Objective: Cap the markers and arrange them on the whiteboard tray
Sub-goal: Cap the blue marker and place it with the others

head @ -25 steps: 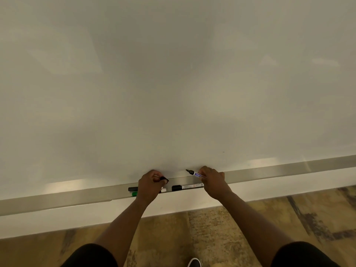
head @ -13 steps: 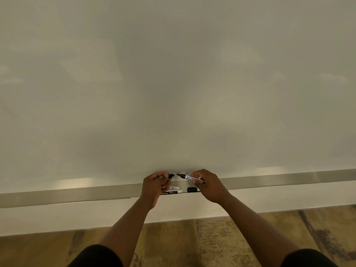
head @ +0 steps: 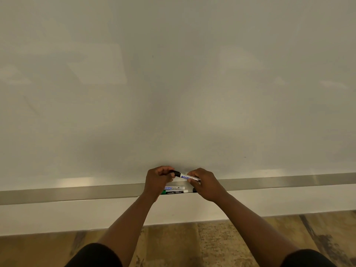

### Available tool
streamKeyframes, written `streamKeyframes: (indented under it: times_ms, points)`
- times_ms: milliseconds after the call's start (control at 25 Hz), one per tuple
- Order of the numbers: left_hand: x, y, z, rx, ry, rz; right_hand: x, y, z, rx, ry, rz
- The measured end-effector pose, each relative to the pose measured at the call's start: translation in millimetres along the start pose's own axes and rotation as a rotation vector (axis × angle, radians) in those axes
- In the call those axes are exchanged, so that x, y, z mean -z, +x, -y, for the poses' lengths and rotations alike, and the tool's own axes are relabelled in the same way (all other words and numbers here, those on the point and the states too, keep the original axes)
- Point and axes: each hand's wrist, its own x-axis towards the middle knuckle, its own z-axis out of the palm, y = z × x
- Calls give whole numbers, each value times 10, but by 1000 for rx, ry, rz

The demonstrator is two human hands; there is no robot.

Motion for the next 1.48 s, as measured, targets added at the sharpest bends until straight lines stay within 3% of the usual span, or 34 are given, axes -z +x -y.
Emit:
streamKeyframes:
  times_ms: [240, 520, 720, 880, 1080, 1200, 1360, 1480]
  points:
    - [-115, -56, -115, -14, -300, -14, -31, -2, 90, 0, -13, -102]
    - [-255, 2, -199, -139, -92, -206, -84, 91, 259, 98, -133, -120]
    - [-204, -5, -181, -170, 6, -158, -48, 132, 170, 84, -148, -80]
    - [-160, 11, -67, -169, 240, -102, 16, 149, 31, -13, -129, 21]
    - [-265, 24, 8, -325, 601, -31, 70, 75, -237, -27, -257, 87]
    - [-256, 81, 130, -215, 697, 20, 68, -3, -507, -114, -342, 139]
    - [-180, 150, 247, -162, 1141, 92, 62, -91, -807, -238, -429, 225]
    - [-106, 220, 350, -150, 1362, 122, 14, -79, -903, -230, -448, 248]
